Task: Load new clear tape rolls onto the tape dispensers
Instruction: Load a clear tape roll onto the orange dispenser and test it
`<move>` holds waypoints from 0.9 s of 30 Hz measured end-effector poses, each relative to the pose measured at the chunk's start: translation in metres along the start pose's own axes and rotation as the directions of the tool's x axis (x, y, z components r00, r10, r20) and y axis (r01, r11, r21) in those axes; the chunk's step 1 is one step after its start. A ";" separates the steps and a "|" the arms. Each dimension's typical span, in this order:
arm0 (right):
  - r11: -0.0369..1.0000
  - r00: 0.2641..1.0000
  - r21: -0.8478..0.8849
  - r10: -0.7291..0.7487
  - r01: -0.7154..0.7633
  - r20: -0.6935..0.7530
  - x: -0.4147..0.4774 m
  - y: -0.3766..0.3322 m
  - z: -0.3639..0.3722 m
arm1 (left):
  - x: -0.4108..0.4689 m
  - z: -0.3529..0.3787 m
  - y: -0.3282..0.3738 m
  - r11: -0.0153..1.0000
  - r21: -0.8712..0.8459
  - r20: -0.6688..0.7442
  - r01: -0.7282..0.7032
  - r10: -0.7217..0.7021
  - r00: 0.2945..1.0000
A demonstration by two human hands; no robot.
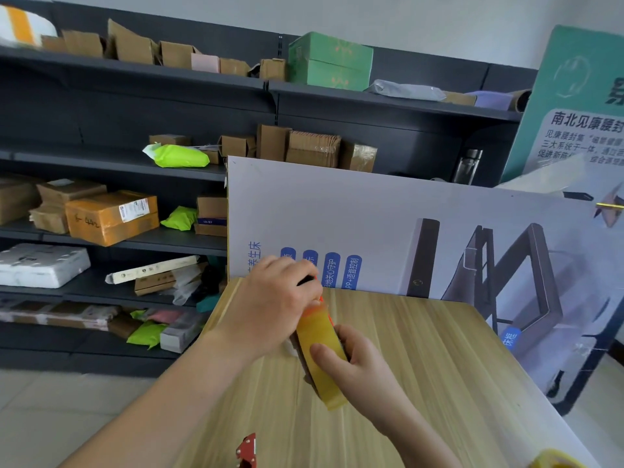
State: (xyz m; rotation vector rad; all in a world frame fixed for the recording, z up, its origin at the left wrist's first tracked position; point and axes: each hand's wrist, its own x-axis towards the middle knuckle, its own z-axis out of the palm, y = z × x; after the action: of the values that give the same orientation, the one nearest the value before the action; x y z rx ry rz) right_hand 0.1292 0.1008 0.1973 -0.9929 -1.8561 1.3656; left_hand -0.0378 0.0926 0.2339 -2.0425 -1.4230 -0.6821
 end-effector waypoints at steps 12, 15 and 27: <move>0.964 0.999 -0.267 0.006 -0.018 -0.046 0.003 0.007 0.000 | 0.020 0.004 -0.019 0.993 -0.070 0.207 0.095 -0.079 0.975; 0.990 0.993 -0.094 0.096 -0.103 -0.073 0.008 0.008 0.000 | 0.021 0.006 -0.022 0.948 -0.208 0.315 0.240 -0.168 0.934; 0.989 0.995 -0.149 -0.038 0.024 -0.096 0.022 0.012 0.006 | 0.030 -0.012 -0.042 0.751 -0.328 0.415 0.573 -0.430 0.802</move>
State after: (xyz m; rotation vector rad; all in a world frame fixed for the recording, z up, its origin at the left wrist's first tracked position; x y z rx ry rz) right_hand 0.1151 0.1184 0.1848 -1.0807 -1.9116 1.1538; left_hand -0.0689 0.1164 0.2692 -2.1690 -2.2423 -1.0121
